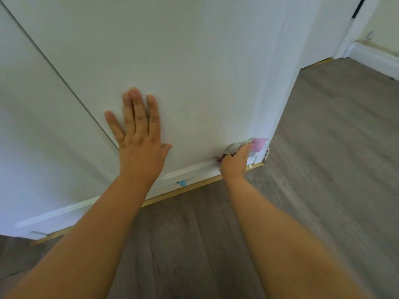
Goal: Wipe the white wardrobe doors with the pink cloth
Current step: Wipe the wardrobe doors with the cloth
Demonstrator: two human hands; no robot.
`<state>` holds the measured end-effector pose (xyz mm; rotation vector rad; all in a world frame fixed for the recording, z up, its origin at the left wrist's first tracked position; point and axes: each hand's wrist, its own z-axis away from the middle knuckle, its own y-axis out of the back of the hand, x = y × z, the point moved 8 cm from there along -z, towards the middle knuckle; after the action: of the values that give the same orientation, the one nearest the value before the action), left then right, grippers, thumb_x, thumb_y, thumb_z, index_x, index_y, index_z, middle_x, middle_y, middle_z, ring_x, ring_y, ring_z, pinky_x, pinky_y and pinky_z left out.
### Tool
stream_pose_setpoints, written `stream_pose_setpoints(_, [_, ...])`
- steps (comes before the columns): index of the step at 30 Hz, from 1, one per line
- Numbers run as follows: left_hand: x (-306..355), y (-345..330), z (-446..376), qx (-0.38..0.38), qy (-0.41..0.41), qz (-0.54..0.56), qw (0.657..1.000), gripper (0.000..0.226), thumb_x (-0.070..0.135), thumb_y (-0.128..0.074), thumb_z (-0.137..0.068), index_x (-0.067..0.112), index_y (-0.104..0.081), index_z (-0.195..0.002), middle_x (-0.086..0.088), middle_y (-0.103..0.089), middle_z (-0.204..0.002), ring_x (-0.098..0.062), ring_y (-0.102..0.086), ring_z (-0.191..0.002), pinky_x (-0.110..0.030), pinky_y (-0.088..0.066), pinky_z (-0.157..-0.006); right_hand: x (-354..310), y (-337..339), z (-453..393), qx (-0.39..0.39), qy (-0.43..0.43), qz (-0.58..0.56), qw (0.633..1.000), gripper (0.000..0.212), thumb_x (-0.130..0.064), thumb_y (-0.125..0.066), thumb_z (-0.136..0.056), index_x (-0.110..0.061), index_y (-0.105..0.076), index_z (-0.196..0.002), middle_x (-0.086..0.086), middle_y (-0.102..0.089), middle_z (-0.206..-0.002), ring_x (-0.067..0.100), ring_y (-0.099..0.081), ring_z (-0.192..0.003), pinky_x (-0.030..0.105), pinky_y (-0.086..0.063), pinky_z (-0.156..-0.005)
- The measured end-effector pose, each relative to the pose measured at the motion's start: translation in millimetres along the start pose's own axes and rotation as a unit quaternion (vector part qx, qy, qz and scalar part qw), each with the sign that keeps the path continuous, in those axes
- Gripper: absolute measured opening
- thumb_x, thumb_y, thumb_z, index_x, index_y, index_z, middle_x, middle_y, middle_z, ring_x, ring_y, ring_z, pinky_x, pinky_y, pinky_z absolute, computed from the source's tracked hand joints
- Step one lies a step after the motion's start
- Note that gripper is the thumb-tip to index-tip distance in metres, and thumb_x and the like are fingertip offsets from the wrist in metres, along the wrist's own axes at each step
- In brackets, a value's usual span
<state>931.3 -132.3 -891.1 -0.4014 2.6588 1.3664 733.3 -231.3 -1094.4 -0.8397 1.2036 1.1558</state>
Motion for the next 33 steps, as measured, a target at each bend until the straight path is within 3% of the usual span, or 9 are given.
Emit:
stream_pose_setpoints(2, [1.5, -0.8, -0.4, 0.008, 0.003, 0.003, 1.0, 0.131, 0.044, -0.083, -0.073, 0.002, 0.009, -0.156, -0.024, 0.008, -0.159, -0.042, 0.005, -0.148, -0.054, 0.026, -0.111, -22.3, 8.2, 2.5, 0.04, 0.019, -0.031, 0.999, 0.084, -0.005, -0.034, -0.088, -0.018, 0.008, -0.16, 0.009, -0.01, -0.167, 0.026, -0.041, -0.132, 0.033, -0.046, -0.109])
stream_pose_setpoints(6, [2.0, -3.2, -1.7, 0.014, 0.004, 0.005, 1.0, 0.129, 0.044, -0.085, -0.071, -0.001, 0.001, -0.155, -0.033, 0.0, -0.157, -0.047, 0.002, -0.146, -0.053, 0.026, -0.111, -120.4, 40.1, 4.5, 0.161, 0.179, -0.047, 0.97, 0.073, 0.009, -0.031, -0.092, -0.004, -0.004, -0.159, 0.013, 0.0, -0.168, 0.024, -0.005, -0.155, 0.036, -0.014, -0.126])
stream_pose_setpoints(9, [1.9, -4.7, -2.0, 0.017, 0.004, 0.009, 1.0, 0.128, 0.043, -0.086, -0.071, -0.004, -0.002, -0.155, -0.037, -0.005, -0.156, -0.05, 0.001, -0.145, -0.054, 0.025, -0.111, -194.1, 78.6, -7.2, 0.186, 0.359, -0.096, 0.91, 0.063, 0.004, -0.041, -0.093, 0.009, -0.022, -0.153, 0.026, -0.022, -0.161, 0.023, -0.028, -0.147, 0.024, -0.026, -0.119])
stream_pose_setpoints(14, [-0.7, -6.4, -2.7, 0.019, 0.002, 0.016, 1.0, 0.124, 0.049, -0.083, -0.074, -0.006, -0.004, -0.153, -0.041, -0.007, -0.154, -0.053, 0.0, -0.143, -0.054, 0.025, -0.111, -197.2, 99.3, -32.2, 0.207, 0.411, -0.038, 0.887, 0.06, -0.007, -0.059, -0.087, 0.007, -0.038, -0.142, 0.016, -0.046, -0.135, 0.029, -0.044, -0.13, 0.034, -0.037, -0.112])
stream_pose_setpoints(23, [0.5, -3.4, -5.1, 0.02, 0.007, 0.022, 1.0, 0.125, 0.057, -0.081, -0.073, -0.007, -0.006, -0.15, -0.049, -0.012, -0.149, -0.059, -0.007, -0.14, -0.055, 0.023, -0.109, -19.0, 81.3, -54.5, 0.065, 0.164, -0.007, 0.984, 0.07, 0.01, -0.057, -0.089, -0.003, -0.031, -0.153, 0.025, -0.041, -0.137, 0.035, -0.054, -0.121, 0.039, -0.053, -0.099])
stream_pose_setpoints(26, [1.3, -6.8, -4.8, 0.001, 0.016, 0.027, 0.999, 0.123, 0.056, -0.077, -0.075, -0.006, -0.003, -0.151, -0.049, -0.01, -0.15, -0.062, -0.008, -0.141, -0.074, 0.007, -0.109, 16.9, 77.4, -57.6, 0.042, 0.06, -0.038, 0.997, 0.07, 0.001, -0.062, -0.092, -0.004, -0.028, -0.154, 0.019, -0.048, -0.138, 0.028, -0.055, -0.118, 0.02, -0.051, -0.097])
stream_pose_setpoints(29, [2.3, -8.3, -4.1, -0.009, 0.021, 0.034, 0.999, 0.12, 0.059, -0.072, -0.076, -0.005, -0.003, -0.151, -0.048, -0.011, -0.15, -0.063, -0.01, -0.141, -0.081, -0.005, -0.105, 48.3, 48.5, -49.0, 0.022, -0.094, -0.124, 0.988, 0.079, -0.017, -0.054, -0.099, -0.027, -0.003, -0.158, 0.013, -0.051, -0.118, 0.028, -0.055, -0.093, 0.065, -0.051, -0.093])
stream_pose_setpoints(31, [2.4, -8.2, -4.0, -0.011, 0.026, 0.042, 0.999, 0.117, 0.061, -0.066, -0.078, -0.003, -0.002, -0.151, -0.047, -0.01, -0.151, -0.062, -0.01, -0.142, -0.082, -0.008, -0.106, 65.3, 28.1, -44.6, 0.024, -0.155, -0.148, 0.976, 0.06, -0.026, -0.048, -0.103, -0.032, -0.016, -0.153, 0.017, -0.053, -0.089, 0.025, -0.051, -0.066, 0.072, -0.051, -0.079])
stream_pose_setpoints(33, [0.9, -10.6, -1.7, -0.002, 0.028, 0.037, 0.999, 0.118, 0.06, -0.069, -0.078, -0.004, -0.003, -0.151, -0.047, -0.01, -0.151, -0.061, -0.009, -0.142, -0.077, 0.0, -0.11, 70.1, 10.4, -35.8, 0.023, -0.18, -0.173, 0.968, 0.037, -0.033, -0.05, -0.098, -0.02, -0.04, -0.13, 0.011, -0.046, -0.082, 0.02, -0.045, -0.062, 0.051, -0.054, -0.075])
